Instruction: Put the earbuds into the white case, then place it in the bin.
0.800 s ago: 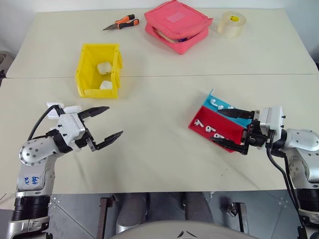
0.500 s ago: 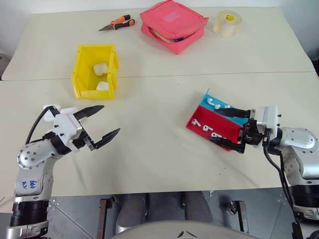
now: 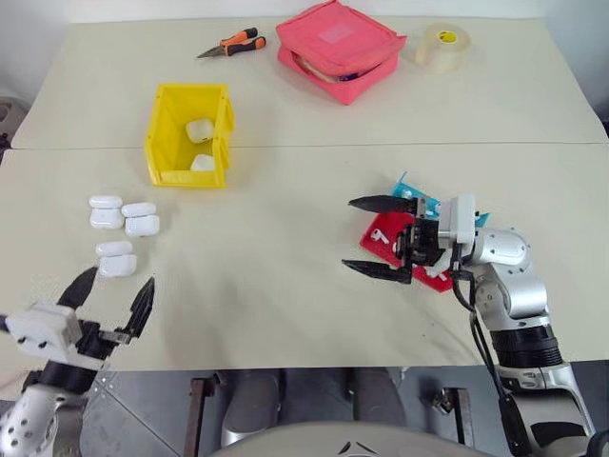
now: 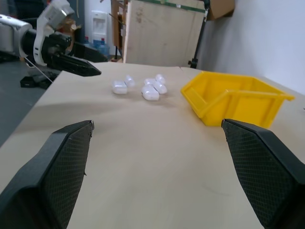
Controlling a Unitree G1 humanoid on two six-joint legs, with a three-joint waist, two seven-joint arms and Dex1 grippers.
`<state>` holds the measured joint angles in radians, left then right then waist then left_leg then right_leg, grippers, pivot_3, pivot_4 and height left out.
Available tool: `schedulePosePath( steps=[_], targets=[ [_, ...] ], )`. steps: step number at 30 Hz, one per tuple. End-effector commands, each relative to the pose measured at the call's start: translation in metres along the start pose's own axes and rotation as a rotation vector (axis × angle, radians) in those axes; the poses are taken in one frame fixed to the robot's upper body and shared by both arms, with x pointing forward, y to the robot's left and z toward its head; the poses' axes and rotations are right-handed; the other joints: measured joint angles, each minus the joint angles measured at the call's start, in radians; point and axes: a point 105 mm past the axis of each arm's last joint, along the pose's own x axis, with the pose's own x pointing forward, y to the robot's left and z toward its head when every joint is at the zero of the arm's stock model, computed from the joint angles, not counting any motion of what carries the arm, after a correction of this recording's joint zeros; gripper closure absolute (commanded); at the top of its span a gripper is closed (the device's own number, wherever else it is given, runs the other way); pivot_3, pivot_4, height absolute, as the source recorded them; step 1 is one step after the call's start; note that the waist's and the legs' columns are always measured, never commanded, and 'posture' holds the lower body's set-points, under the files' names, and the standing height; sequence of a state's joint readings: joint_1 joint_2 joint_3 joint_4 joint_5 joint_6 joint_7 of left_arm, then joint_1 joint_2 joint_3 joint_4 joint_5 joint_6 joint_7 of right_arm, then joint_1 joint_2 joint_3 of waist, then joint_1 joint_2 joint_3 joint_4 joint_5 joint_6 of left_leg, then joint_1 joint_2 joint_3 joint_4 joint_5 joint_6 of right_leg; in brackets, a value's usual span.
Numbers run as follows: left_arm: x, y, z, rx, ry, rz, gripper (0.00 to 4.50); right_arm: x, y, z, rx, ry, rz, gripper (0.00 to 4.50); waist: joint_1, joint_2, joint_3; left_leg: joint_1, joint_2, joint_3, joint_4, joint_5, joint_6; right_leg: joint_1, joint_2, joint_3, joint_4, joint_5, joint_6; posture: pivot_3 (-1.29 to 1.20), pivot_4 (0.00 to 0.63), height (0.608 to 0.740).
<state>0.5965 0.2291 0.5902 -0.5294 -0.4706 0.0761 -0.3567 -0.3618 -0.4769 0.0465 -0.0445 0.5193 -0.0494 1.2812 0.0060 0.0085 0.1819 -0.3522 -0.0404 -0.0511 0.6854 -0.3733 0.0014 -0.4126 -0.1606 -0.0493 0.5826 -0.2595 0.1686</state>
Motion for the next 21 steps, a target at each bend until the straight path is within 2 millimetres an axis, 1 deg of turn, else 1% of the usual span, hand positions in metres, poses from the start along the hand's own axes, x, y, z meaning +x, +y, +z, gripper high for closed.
schedulePosePath(
  steps=[1, 5, 8, 9, 11, 13, 16, 18, 21],
  targets=[
    [-0.006, 0.008, 0.012, -0.011, -0.017, 0.073, 0.01, 0.008, 0.0, 0.018, -0.061, -0.054, 0.033, 0.0, 0.0, 0.0, 0.0, 0.0, 0.0, 0.0, 0.0, 0.0, 0.0, 0.0, 0.0, 0.0, 0.0, 0.0, 0.0, 0.0, 0.15, 0.74],
    [0.002, 0.004, 0.016, -0.057, 0.011, 0.051, 0.01, 0.003, -0.003, 0.015, -0.054, -0.032, 0.024, 0.0, -0.001, -0.001, -0.001, 0.0, 0.0, 0.0, 0.0, 0.0, 0.0, 0.0, 0.0, 0.0, 0.0, 0.0, -0.001, 0.0, 0.15, 0.74],
    [0.014, 0.013, 0.022, -0.07, 0.087, 0.071, 0.01, -0.008, -0.006, 0.008, -0.024, 0.024, 0.001, 0.0, 0.0, -0.001, -0.001, 0.0, 0.0, 0.0, 0.0, -0.001, 0.0, 0.0, 0.0, 0.0, 0.001, -0.001, -0.001, 0.0, 0.15, 0.74],
    [0.019, 0.017, 0.024, -0.041, 0.137, 0.072, 0.01, -0.011, -0.007, 0.006, -0.014, 0.039, -0.004, 0.0, 0.0, -0.002, -0.001, 0.0, 0.0, -0.001, 0.0, -0.001, 0.0, 0.0, 0.0, 0.0, 0.001, -0.001, -0.001, 0.0, 0.15, 0.74],
    [0.026, 0.021, 0.03, -0.001, 0.189, 0.07, 0.01, -0.014, -0.006, 0.005, -0.004, 0.05, -0.007, 0.0, -0.004, -0.002, -0.001, 0.0, 0.0, -0.002, 0.0, 0.0, 0.0, 0.0, 0.001, 0.0, 0.003, -0.002, -0.003, 0.0, 0.15, 0.74],
    [0.034, 0.029, 0.036, 0.004, 0.236, 0.086, 0.01, -0.015, -0.006, 0.004, 0.006, 0.054, -0.013, 0.0, -0.007, -0.002, -0.001, 0.001, 0.0, -0.002, 0.0, -0.001, 0.0, 0.0, 0.001, 0.0, 0.003, -0.002, -0.003, 0.0, 0.15, 0.74],
    [0.048, 0.039, 0.036, -0.031, 0.38, 0.126, 0.01, -0.015, -0.006, 0.004, 0.012, 0.055, -0.024, 0.0, -0.008, -0.002, -0.001, 0.001, 0.001, -0.003, 0.0, -0.001, -0.001, -0.001, 0.002, 0.0, 0.006, -0.002, -0.004, 0.0, 0.15, 0.74],
    [0.056, 0.04, 0.035, -0.049, 0.458, 0.136, 0.01, -0.015, -0.006, 0.004, 0.013, 0.052, -0.03, 0.0, -0.009, -0.002, -0.001, 0.001, 0.001, -0.003, 0.0, -0.001, -0.002, -0.001, 0.002, 0.0, 0.007, -0.003, -0.005, 0.0, 0.15, 0.74],
    [0.06, 0.044, 0.028, -0.099, 0.567, 0.194, 0.01, -0.015, -0.004, 0.006, 0.011, 0.052, -0.037, 0.0, -0.01, -0.002, -0.001, 0.002, 0.0, -0.003, 0.0, -0.001, -0.002, -0.002, 0.002, 0.0, 0.007, -0.003, -0.005, 0.0, 0.15, 0.74]
  ],
)
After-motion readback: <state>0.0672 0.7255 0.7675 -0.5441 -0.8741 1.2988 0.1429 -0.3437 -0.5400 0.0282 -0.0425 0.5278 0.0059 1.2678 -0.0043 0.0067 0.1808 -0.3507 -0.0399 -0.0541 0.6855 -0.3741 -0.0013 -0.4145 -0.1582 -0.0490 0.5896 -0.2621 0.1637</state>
